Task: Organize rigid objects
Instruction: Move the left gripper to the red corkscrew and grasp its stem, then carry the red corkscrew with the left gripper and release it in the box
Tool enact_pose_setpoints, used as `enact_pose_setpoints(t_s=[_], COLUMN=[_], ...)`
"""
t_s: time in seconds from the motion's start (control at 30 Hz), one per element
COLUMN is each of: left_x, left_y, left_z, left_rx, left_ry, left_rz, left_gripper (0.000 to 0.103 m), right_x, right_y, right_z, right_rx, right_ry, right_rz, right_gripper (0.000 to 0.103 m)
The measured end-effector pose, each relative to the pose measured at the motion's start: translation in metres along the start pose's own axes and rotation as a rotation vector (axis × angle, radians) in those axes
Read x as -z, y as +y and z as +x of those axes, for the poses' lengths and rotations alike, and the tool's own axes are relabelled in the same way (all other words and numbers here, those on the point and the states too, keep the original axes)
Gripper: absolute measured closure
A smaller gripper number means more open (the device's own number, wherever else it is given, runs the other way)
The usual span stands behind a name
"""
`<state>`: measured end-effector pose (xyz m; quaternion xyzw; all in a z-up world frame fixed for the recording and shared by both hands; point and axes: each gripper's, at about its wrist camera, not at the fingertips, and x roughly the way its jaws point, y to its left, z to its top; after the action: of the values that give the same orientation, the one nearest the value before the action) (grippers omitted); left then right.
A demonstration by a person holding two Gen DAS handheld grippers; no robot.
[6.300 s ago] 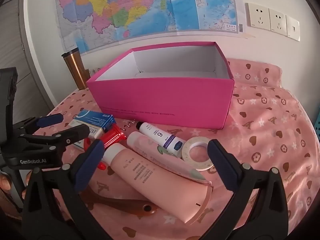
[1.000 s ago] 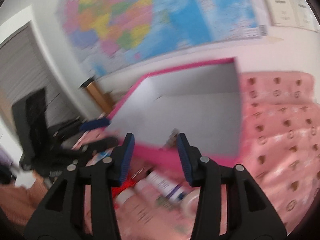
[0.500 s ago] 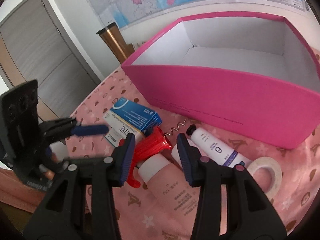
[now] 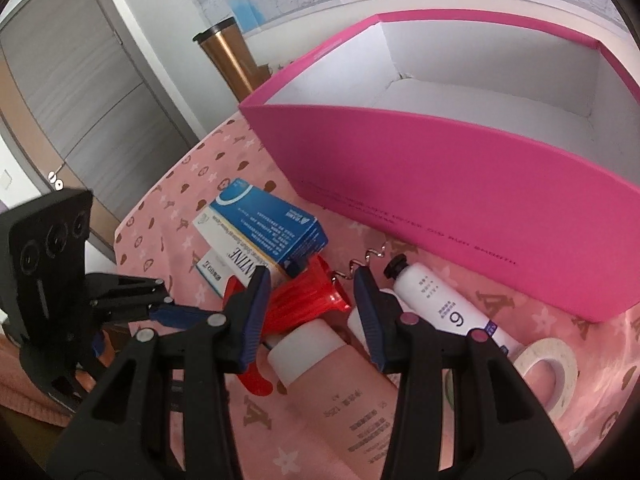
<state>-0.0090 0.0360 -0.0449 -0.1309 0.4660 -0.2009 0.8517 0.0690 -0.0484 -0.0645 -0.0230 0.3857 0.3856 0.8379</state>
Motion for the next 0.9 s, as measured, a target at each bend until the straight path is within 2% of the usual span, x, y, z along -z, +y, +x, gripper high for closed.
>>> enact_pose_setpoints(t_s=[0.07,0.17,0.4,0.47,0.53,0.6,0.9], left_x=[-0.001,-0.002,-0.005,-0.002,-0.003,-0.004,-0.006], left_y=[0.001,0.003,-0.001,-0.003,-0.004,-0.007,-0.021], left_z=[0.002,0.004,0.01,0.008,0.006,0.003,-0.004], left_rx=[-0.005,-0.009,-0.025,-0.031,-0.04,-0.049,-0.051], left_ry=[0.003,0.013,0.022,0.019,0.016,0.016,0.003], left_rz=[-0.013,-0.024,-0.029,-0.029,-0.022,-0.014,0.018], left_gripper=[0.05,0.061,0.062,0.062,0.065,0.071,0.071], right_x=[0.001,0.003,0.012,0.014,0.016,0.018,0.026], right_y=[0.004,0.002,0.005,0.006,0.008,0.009,0.011], right_z=[0.002,0.001,-0.009,-0.015,-0.02,-0.026,-0.048], right_rx=[0.016,0.01,0.0,-0.002,0.001,0.005,0.001], right_ry=[0.009,0.004,-0.023,-0.038,-0.049,-0.064,-0.107], right_rz=[-0.025,-0.011,-0.004,-0.002,-0.005,-0.004,0.011], right_gripper=[0.059,0.064,0.072,0.078,0.08,0.08,0.08])
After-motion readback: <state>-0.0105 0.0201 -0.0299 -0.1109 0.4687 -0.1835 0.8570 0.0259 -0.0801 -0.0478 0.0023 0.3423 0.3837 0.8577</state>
